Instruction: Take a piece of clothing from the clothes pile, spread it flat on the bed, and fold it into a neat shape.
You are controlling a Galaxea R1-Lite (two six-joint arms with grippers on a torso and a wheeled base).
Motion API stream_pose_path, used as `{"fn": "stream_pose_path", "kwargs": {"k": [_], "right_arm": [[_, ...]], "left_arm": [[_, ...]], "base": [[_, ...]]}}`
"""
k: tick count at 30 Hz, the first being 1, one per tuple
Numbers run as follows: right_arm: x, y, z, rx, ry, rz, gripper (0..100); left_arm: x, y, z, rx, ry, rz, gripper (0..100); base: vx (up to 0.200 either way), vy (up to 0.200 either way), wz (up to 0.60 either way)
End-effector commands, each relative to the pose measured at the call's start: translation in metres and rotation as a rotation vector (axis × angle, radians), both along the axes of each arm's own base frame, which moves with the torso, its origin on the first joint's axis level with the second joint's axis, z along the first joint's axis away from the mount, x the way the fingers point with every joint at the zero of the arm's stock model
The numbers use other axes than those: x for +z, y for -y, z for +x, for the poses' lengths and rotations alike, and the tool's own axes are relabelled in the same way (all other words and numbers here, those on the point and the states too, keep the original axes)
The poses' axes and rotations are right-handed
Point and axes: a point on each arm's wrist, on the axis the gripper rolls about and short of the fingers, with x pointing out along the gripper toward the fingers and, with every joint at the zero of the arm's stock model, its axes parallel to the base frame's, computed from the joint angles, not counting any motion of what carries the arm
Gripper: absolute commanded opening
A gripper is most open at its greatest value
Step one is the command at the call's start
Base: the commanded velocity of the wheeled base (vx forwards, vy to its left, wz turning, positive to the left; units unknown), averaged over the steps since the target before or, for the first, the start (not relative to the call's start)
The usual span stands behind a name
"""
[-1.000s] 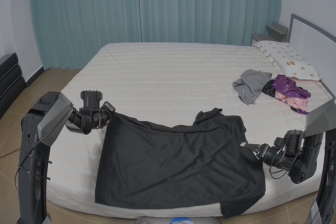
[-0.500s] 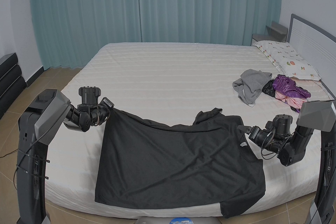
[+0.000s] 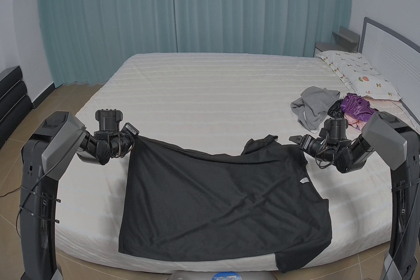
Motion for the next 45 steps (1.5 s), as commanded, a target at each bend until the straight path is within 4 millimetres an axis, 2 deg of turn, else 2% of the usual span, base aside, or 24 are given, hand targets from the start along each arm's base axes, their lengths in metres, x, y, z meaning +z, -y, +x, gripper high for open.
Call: {"fn": "stream_pose_path", "kwargs": {"k": [1,8,9,18,25,31,37,45], "right_arm": [[-0.024,-0.002,0.024,0.010,-0.029,-0.032,100],[-0.030,-0.006,0.036,0.027,-0.004,-0.030,100],[-0.030,-0.006,0.036,0.032,-0.007,-0.026,0],[-0.026,0.000,0.038,0.042,0.008,-0.001,0],[-0.007,0.017,0.049,-0.018,0.097,0.018,0],[0.004,0.024,0.056,-0.061,0.167,0.024,0],[0.003,0.023,0.056,-0.068,0.175,0.021,0],[-0.002,0.021,0.063,-0.088,0.209,0.007,0]], "left_arm": [[-0.002,-0.004,-0.001,0.007,-0.008,-0.003,0],[-0.003,-0.004,-0.001,0.007,-0.012,-0.003,0],[-0.003,-0.004,-0.001,0.007,-0.012,-0.003,0],[-0.002,-0.004,0.000,0.006,-0.004,-0.004,0],[0.003,-0.005,0.005,0.010,0.027,-0.001,0],[0.006,-0.013,0.010,0.039,0.052,0.003,0],[0.012,-0.017,0.012,0.070,0.118,-0.032,0],[0.002,-0.018,0.015,0.071,0.114,-0.030,0]], "base": [[0.000,0.000,0.00],[0.000,0.000,0.00],[0.000,0.000,0.00],[0.000,0.000,0.00],[0.000,0.000,0.00],[0.000,0.000,0.00],[0.000,0.000,0.00],[0.000,0.000,0.00]]}}
